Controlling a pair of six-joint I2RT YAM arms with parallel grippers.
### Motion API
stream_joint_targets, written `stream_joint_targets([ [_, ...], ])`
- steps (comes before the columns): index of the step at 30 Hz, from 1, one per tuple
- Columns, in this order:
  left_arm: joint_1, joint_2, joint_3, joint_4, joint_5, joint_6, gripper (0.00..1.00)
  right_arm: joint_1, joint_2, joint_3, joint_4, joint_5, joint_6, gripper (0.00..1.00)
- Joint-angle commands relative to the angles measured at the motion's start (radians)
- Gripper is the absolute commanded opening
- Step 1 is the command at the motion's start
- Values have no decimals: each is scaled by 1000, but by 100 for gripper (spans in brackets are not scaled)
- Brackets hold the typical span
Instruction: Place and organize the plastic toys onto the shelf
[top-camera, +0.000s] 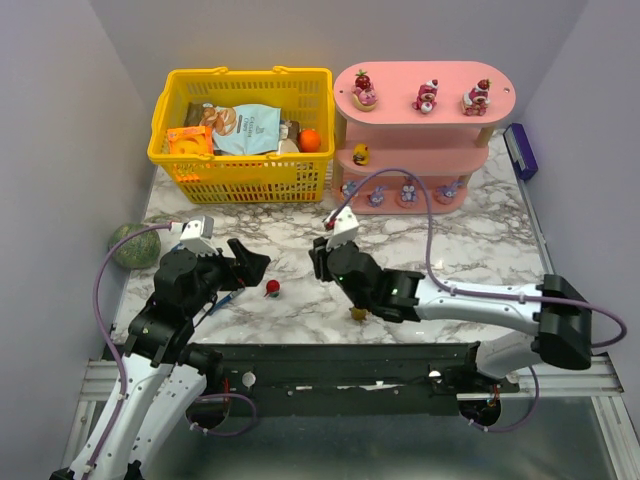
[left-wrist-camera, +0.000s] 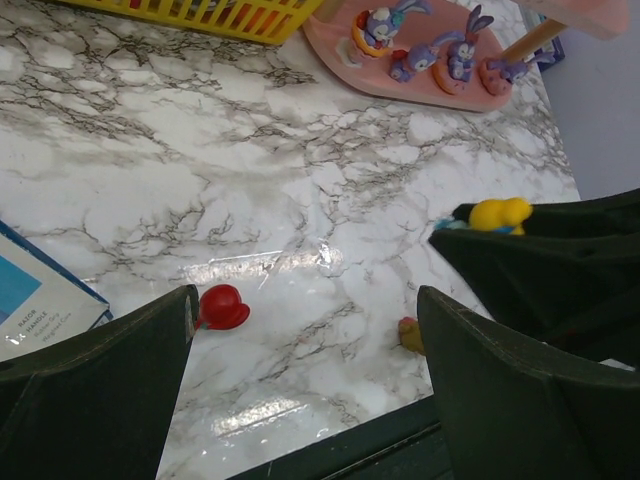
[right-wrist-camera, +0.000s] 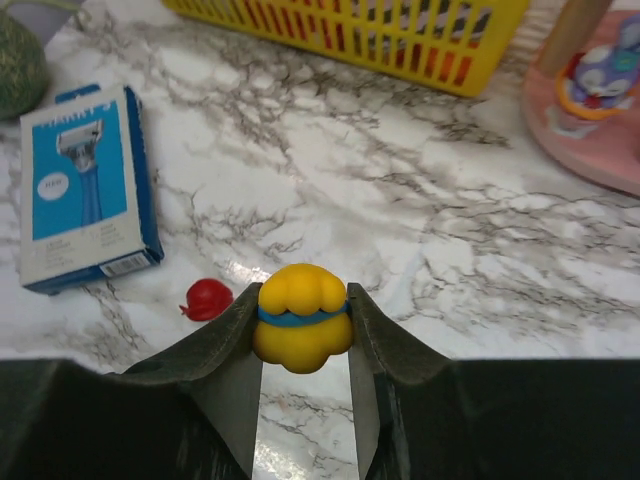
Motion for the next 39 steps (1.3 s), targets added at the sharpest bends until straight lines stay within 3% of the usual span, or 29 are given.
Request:
stream_joint_targets([
  [1, 8, -5, -11, 7, 35, 14, 99, -55, -108, 61, -285, 162, 69, 18],
  [9, 8, -5, -14, 10, 41, 14, 99, -293, -263, 97, -339, 84, 31, 17],
  [17, 8, 3, -14, 10, 46, 15, 99, -506, -148, 232, -365, -55, -25, 17],
  [25, 8, 7, -14, 15, 58, 19, 99, -600, -16, 339, -296, -107, -100, 17],
  [39, 8, 7, -15, 17, 64, 19, 99, -687, 136, 381, -174, -153, -157, 15],
])
